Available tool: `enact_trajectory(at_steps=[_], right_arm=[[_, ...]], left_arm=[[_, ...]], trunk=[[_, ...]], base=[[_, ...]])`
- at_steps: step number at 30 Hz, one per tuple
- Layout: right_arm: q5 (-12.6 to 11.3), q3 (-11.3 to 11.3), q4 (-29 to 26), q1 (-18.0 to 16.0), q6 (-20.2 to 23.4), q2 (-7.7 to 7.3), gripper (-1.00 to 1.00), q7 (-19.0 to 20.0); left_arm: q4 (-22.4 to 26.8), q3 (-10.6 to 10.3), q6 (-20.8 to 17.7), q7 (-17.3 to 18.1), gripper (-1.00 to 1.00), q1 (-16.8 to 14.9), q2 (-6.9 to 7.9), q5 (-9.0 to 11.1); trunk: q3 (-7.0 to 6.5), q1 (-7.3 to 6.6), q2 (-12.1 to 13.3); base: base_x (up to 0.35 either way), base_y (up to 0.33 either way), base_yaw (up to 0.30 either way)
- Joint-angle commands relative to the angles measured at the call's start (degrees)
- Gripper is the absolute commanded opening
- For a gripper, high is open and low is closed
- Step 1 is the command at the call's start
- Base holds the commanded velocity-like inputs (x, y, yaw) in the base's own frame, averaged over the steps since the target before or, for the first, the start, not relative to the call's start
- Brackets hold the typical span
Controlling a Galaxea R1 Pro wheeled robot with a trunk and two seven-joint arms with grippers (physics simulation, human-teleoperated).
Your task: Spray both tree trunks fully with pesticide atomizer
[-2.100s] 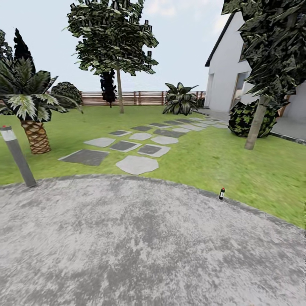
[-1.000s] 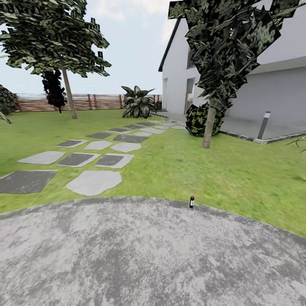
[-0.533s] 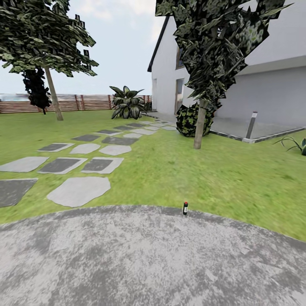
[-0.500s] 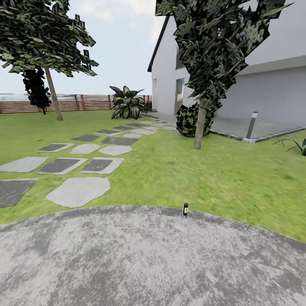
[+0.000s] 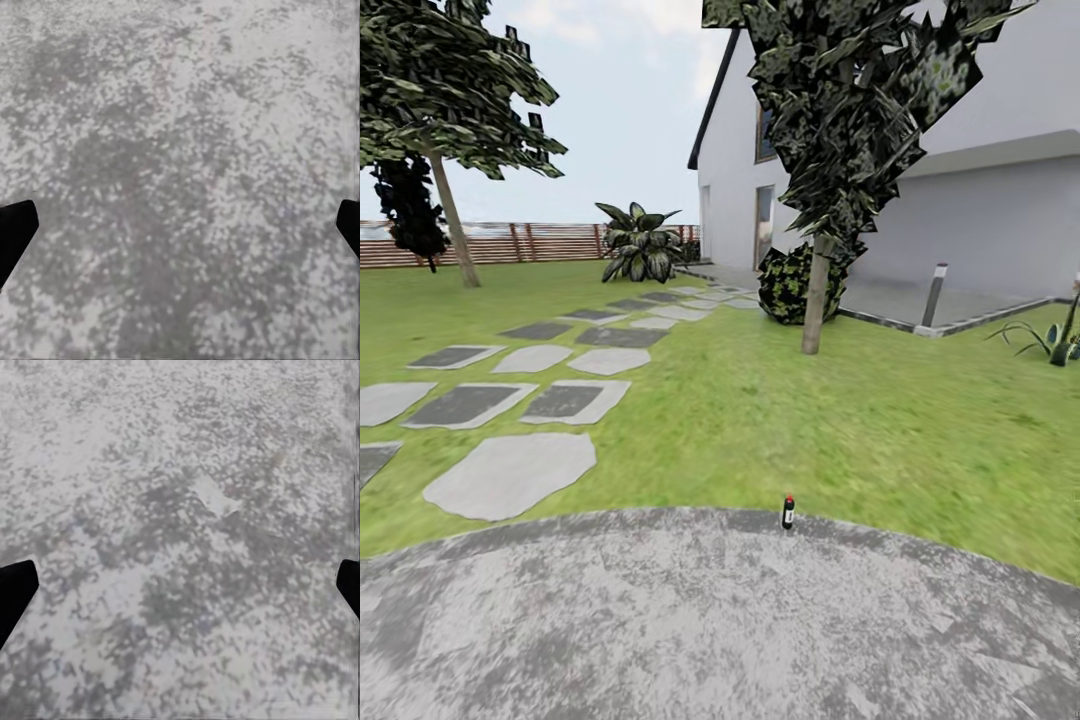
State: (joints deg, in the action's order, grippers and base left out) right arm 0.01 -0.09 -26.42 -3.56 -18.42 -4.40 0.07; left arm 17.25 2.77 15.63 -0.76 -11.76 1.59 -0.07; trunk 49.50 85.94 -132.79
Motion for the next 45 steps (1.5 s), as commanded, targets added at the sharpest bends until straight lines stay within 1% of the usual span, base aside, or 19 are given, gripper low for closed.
enact_trajectory(at_steps=[1,16,31,45], right_arm=[[0.0,0.0,0.1,0.0,-0.2,0.00,1.00,0.0],[0.0,-0.1,0.1,0.0,-0.1,0.00,1.00,0.2],[-0.2,-0.1,0.1,0.0,-0.1,0.00,1.00,0.3],[-0.2,-0.1,0.1,0.0,-0.1,0.00,1.00,0.3]], left_arm=[[0.0,0.1,0.2,0.0,1.00,0.0,-0.01,0.0],[0.0,0.1,0.2,-0.1,1.00,0.0,-0.01,0.0],[0.0,0.1,0.2,-0.1,1.00,0.0,-0.01,0.0],[0.0,0.1,0.2,-0.1,1.00,0.0,-0.01,0.0]], trunk=[[0.05,0.02,0.0],[0.08,0.02,0.0],[0.83,0.02,0.0],[1.38,0.02,0.0]], base=[[0.340,0.000,-0.270],[0.340,0.000,-0.283],[0.340,0.001,-0.256],[0.336,0.106,-0.272]])
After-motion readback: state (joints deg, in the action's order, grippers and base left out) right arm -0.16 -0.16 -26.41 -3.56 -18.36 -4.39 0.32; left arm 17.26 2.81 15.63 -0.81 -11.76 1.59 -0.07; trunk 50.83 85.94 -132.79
